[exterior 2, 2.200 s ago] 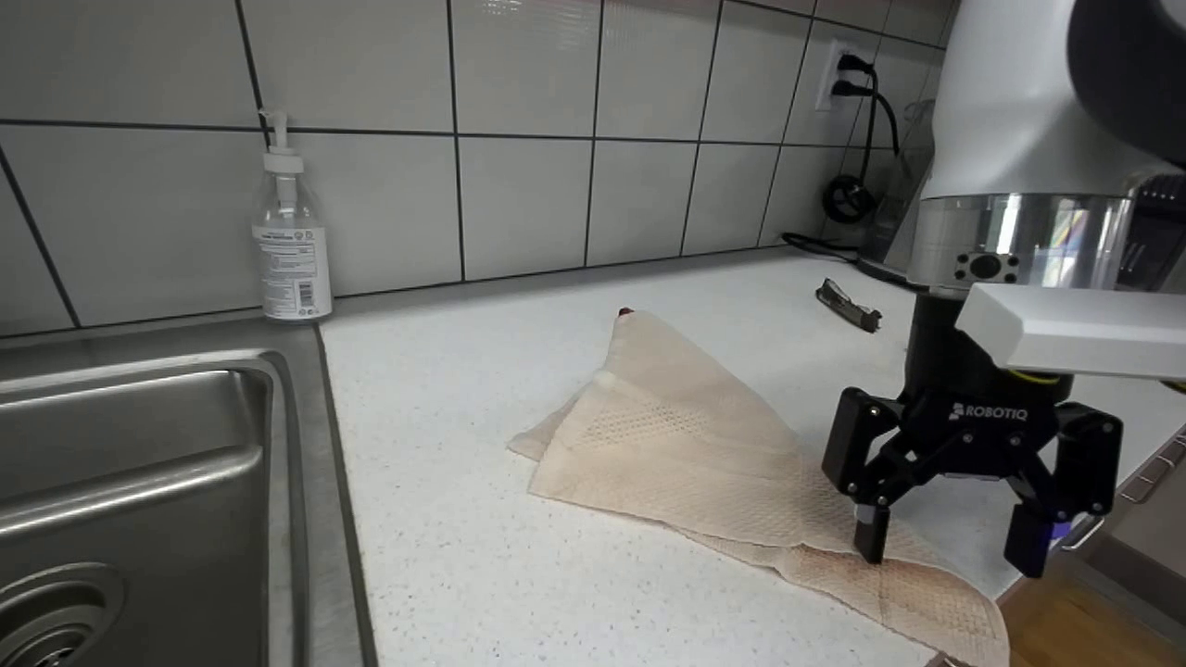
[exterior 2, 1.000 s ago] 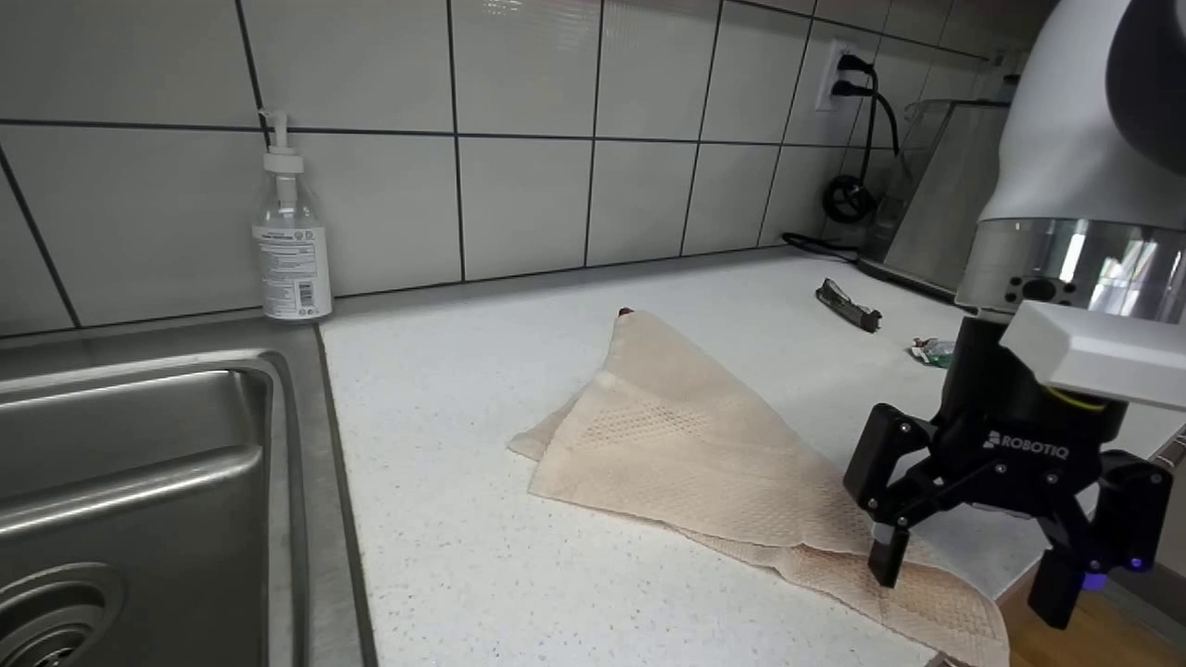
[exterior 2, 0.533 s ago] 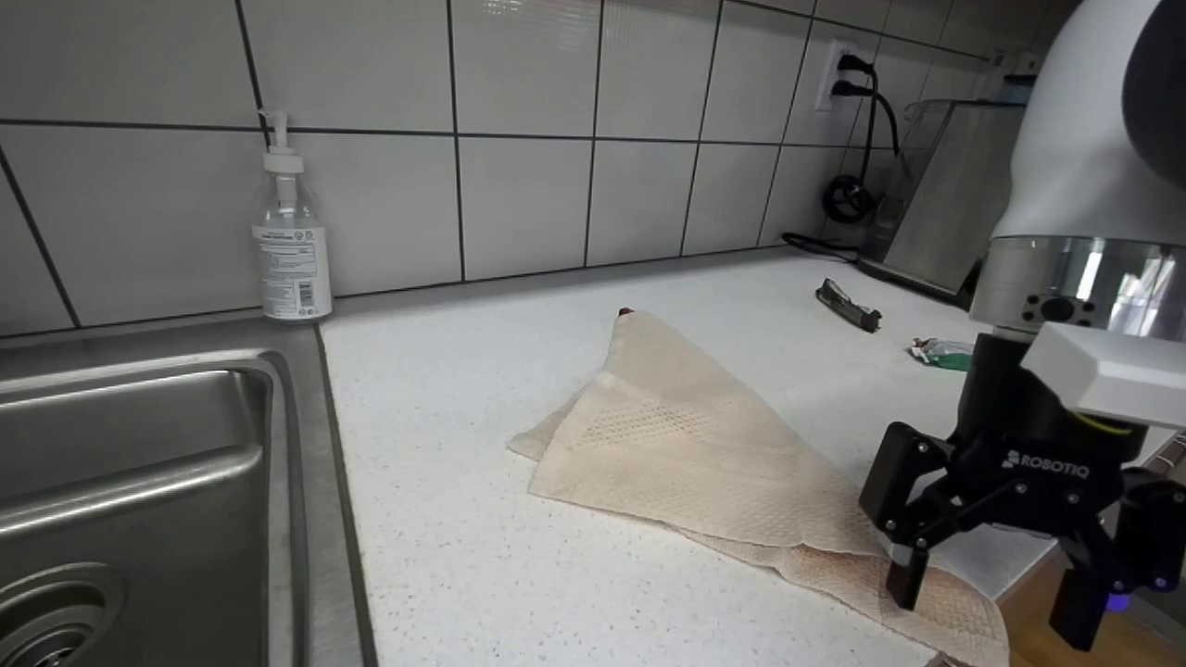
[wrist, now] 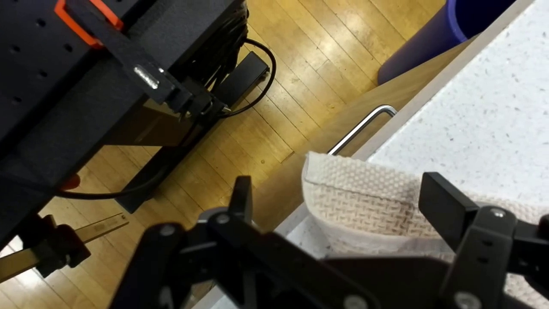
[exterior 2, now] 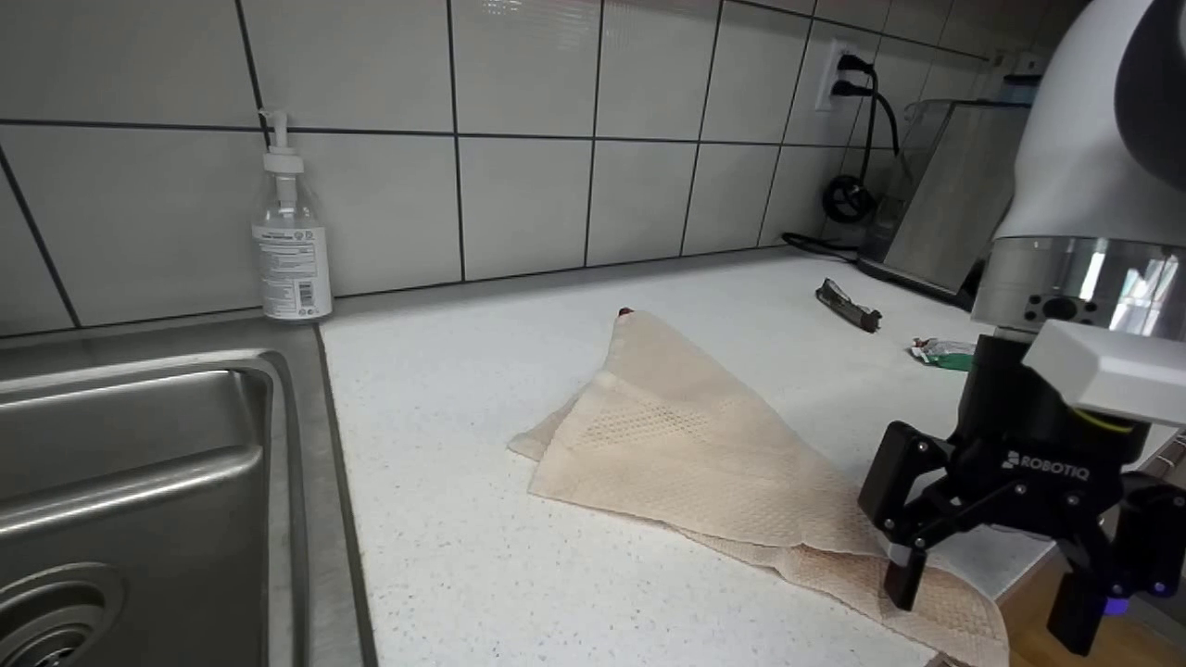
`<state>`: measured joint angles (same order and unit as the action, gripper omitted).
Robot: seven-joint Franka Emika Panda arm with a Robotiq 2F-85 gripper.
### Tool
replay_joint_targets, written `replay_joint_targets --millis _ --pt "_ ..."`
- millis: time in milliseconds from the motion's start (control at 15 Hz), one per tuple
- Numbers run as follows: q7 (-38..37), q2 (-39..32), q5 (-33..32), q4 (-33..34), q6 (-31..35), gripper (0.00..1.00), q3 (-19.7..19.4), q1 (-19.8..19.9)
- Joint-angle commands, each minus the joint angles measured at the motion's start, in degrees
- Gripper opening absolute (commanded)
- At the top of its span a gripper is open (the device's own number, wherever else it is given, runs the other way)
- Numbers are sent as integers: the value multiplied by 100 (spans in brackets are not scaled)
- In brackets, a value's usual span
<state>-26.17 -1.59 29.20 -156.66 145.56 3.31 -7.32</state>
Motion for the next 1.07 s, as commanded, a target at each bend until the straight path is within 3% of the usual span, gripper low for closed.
replay_joint_targets --millis 0,1000 --pt "376 27 345 -47 81 100 85 88" --pt "690 -205 664 41 135 100 102 89"
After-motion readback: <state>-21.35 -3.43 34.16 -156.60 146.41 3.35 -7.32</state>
